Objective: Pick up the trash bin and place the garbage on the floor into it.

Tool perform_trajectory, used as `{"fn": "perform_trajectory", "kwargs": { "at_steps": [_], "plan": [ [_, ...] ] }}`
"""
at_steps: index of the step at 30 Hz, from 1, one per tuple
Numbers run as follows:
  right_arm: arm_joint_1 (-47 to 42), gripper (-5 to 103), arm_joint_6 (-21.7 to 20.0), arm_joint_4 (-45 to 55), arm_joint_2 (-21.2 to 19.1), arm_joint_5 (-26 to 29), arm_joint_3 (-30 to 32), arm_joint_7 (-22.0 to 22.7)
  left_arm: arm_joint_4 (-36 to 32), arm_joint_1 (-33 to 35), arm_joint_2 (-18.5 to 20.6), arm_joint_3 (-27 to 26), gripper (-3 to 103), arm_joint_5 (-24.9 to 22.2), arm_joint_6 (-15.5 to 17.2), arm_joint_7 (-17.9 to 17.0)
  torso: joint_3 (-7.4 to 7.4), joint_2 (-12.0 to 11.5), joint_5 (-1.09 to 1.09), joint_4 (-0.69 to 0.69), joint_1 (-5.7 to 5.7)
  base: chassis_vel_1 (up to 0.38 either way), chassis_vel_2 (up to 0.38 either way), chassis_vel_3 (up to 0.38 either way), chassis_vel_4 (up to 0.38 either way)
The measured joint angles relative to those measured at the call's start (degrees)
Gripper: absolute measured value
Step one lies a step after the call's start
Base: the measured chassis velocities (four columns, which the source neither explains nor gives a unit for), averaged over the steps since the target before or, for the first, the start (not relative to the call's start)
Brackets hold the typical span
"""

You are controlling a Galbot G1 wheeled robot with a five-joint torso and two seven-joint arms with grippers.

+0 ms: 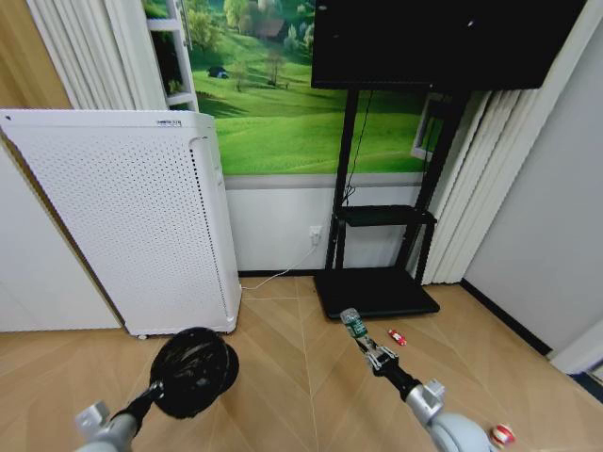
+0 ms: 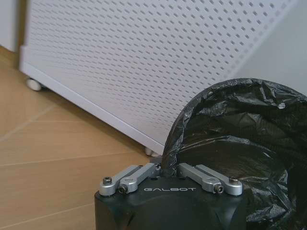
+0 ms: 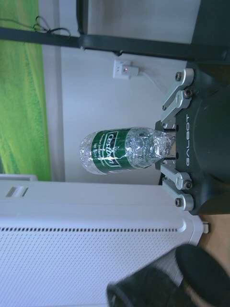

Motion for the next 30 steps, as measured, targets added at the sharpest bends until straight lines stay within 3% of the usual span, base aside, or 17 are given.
{"fn": "perform_trajectory", "kwargs": {
  "at_steps": [1,4,7,8,9,12,13,16,23,30],
  "plan": [
    [0.00,23,0.00,0.00,0.00,0.00,0.00,0.00,0.00,0.00,0.00,0.00,3,0.00,0.00,0.00,0.00,0.00,0.00,0.00,0.00,0.000,0.000,0.000,0.000],
    [0.75,23,-0.05,1.66,3.16,-2.96,-1.71,-0.39,6.29,-9.40,1.82,11.98,2,-0.75,-0.05,-0.36,0.01,0.00,-0.01,0.03,0.00,0.000,0.000,0.000,0.000],
    [0.58,23,0.24,2.12,3.76,-2.80,-2.07,-1.02,8.34,-12.45,1.83,15.52,2,-0.76,-0.14,-0.32,0.01,0.00,0.00,0.04,0.00,0.000,0.000,0.000,0.000],
    [0.14,23,0.89,3.01,4.44,-2.61,-2.27,-3.38,11.20,-17.11,1.46,20.81,2,-0.76,-0.17,0.31,0.00,0.00,-0.01,0.03,0.00,0.000,0.000,0.000,0.000],
    [0.14,23,0.89,3.01,4.44,-2.61,-2.27,-3.38,11.20,-17.11,1.46,20.81,2,-0.76,-0.17,0.31,0.00,0.00,-0.01,0.03,0.00,0.000,0.000,0.000,0.000],
    [-0.38,23,1.55,5.36,5.00,-2.90,-2.40,-6.96,15.57,-25.43,-0.17,30.65,2,-1.14,-0.24,0.85,0.00,0.00,-0.01,0.02,0.00,0.000,0.000,0.000,0.000],
    [-0.38,23,1.55,5.36,5.00,-2.90,-2.40,-6.96,15.57,-25.43,-0.17,30.65,2,-1.14,-0.24,0.85,0.00,0.00,-0.01,0.02,0.00,0.000,0.000,0.000,0.000],
    [-0.41,23,2.97,7.28,6.44,-4.67,-2.63,-10.90,17.62,-29.60,-2.76,37.94,2,-3.68,-0.74,-1.50,0.00,0.00,0.00,0.04,0.00,0.000,0.000,0.000,0.000],
    [-2.78,23,3.54,11.14,8.84,-6.15,-4.09,-14.25,19.33,-32.35,-5.57,44.03,2,-4.03,-0.76,-2.58,0.00,0.00,-0.03,0.03,0.00,0.000,0.000,0.000,0.000],
    [-3.44,23,3.93,9.14,10.89,-9.89,-7.14,-16.84,16.55,-31.32,-4.90,46.44,2,-5.59,0.80,-1.02,-0.01,0.01,0.00,0.03,0.00,0.000,0.000,0.000,0.000]
  ]
}}
